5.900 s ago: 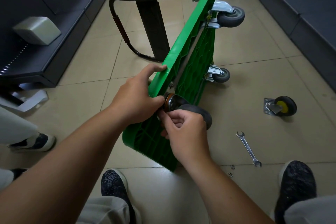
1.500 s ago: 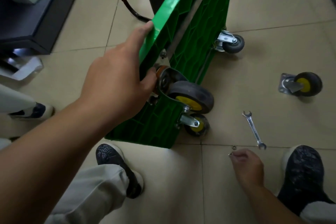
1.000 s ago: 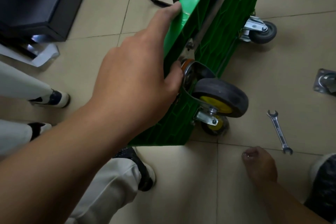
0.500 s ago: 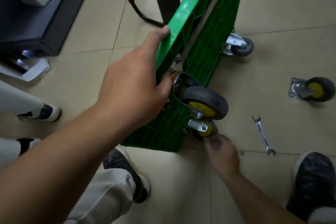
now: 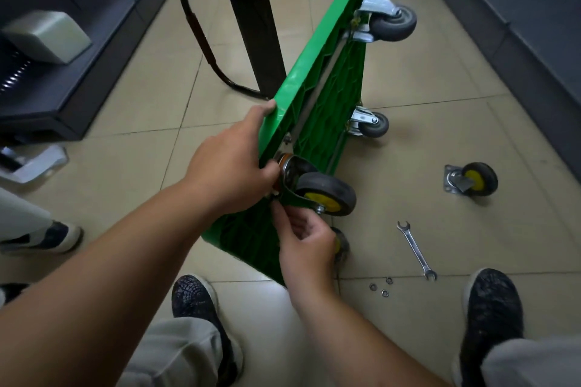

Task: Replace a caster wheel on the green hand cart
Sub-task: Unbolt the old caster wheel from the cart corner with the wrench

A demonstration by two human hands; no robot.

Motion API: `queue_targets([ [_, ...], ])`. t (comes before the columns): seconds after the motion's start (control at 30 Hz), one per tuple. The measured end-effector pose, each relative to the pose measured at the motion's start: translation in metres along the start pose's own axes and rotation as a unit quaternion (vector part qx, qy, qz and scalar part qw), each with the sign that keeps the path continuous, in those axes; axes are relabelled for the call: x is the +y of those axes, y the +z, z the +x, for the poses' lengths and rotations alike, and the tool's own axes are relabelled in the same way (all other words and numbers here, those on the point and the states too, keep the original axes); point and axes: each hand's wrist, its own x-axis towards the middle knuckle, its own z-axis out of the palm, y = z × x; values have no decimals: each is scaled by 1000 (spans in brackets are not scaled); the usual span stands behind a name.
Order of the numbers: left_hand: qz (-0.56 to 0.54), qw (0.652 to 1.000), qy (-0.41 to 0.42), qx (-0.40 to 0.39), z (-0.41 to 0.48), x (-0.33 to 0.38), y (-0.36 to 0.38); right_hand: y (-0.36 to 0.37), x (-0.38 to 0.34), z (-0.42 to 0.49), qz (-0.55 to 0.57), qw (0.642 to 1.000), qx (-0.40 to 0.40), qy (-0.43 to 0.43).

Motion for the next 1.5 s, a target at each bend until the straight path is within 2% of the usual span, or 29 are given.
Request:
queue_targets([
  [0.13,-7,1000,-2,14,0,-2,5,8,1,0,66,995,14,73],
  [0.33,-23,999,-9,22,0,-4,7,19,-1,5,129,984,56,109],
  [0.83,-38,999,-24,11,-1,-4,7,15,7,-2,127,991,7,29],
  [0.93,-34,999,-25,12,-2,-3,6,16,3,0,145,987,22,63],
  [1.07,-36,999,-25,11,-2,-3,6,22,-3,3,161,974,42,151],
  [1.13,-36,999,-25,12,-1,-3,6,23,-3,3,157,974,39,160],
  [1.23,-36,999,-26,14,-2,-2,6,20,-2,4,147,978,43,141],
  [1.4,-37,999,-28,13,-2,-1,6,16,5,1,127,989,29,64],
  [1.5,-37,999,-32,10,-3,-1,6,18,8,-3,137,989,35,54],
])
